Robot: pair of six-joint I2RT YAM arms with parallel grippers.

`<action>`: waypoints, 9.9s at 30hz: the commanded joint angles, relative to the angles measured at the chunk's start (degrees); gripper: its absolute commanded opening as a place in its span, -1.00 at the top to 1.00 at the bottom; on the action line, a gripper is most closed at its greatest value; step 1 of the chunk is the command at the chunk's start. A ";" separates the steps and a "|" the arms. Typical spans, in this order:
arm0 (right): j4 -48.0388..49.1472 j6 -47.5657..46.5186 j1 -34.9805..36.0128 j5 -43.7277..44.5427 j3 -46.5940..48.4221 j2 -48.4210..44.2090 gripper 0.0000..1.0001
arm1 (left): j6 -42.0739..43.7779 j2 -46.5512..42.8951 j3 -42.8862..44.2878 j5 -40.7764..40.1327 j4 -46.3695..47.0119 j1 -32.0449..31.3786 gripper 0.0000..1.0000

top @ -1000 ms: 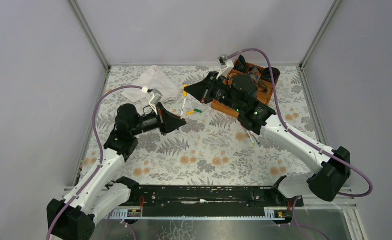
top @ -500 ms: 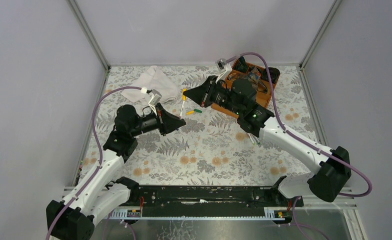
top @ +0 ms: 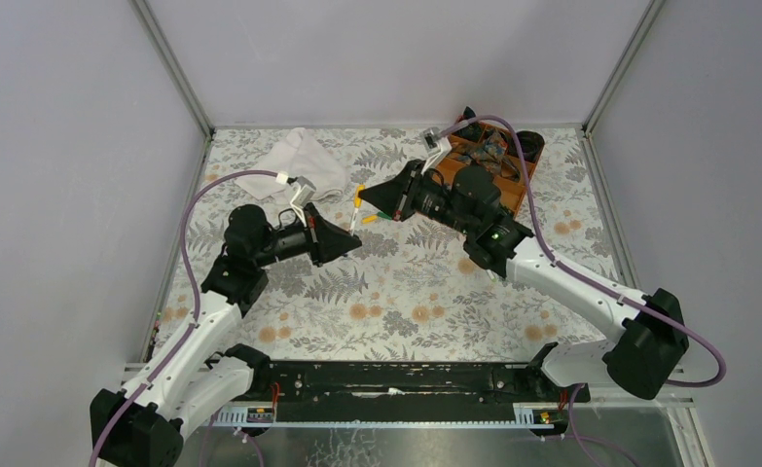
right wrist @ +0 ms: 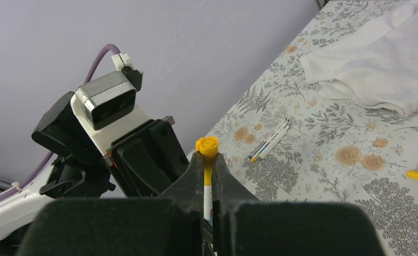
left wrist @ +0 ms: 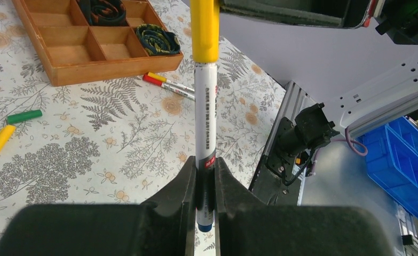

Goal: Insert the pens into the pen caps

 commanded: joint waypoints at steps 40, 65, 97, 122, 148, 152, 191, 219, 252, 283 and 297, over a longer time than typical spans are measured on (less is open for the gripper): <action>10.85 4.66 -7.36 -24.63 8.51 6.39 -0.20 | -0.39 -2.06 -0.07 1.17 4.79 -0.43 1.00; 13.86 3.39 -4.44 -29.33 -7.65 5.67 1.00 | -1.73 -1.29 -0.51 1.74 7.39 -0.34 1.00; 7.92 1.75 2.87 -13.00 -7.15 -1.82 -0.37 | -2.52 -1.45 -1.21 2.33 7.99 0.71 1.00; 5.78 -1.03 2.84 -8.59 -1.10 2.85 0.62 | -3.39 -0.32 -1.30 4.95 9.18 0.68 1.00; -53.92 -32.53 -9.54 31.24 -2.30 12.62 1.00 | 0.74 1.63 5.84 -43.46 -18.66 8.18 -0.75; -55.42 -32.03 -11.71 34.22 0.25 18.41 1.00 | 1.90 2.37 7.31 -48.52 -22.13 8.19 -0.70; -34.98 -22.19 -13.37 2.48 -17.54 -10.22 -0.28 | 7.58 34.09 12.42 -62.80 -32.33 21.73 0.28; -31.63 -18.71 -13.37 -5.25 -22.36 -17.55 -0.36 | 8.29 41.64 13.81 -62.51 -32.64 23.39 0.48; -31.79 -15.10 -13.40 -4.96 -22.98 -20.22 -0.36 | 6.95 39.25 14.77 -66.66 -35.02 21.77 1.00; -5.66 4.18 -9.92 -19.72 -6.70 -4.35 -0.52 | 7.33 5.64 4.05 -9.25 -9.71 -9.04 1.00; -9.25 1.38 -6.33 -15.22 -3.32 0.48 -0.08 | 7.33 5.48 3.88 -8.81 -9.71 -10.42 1.00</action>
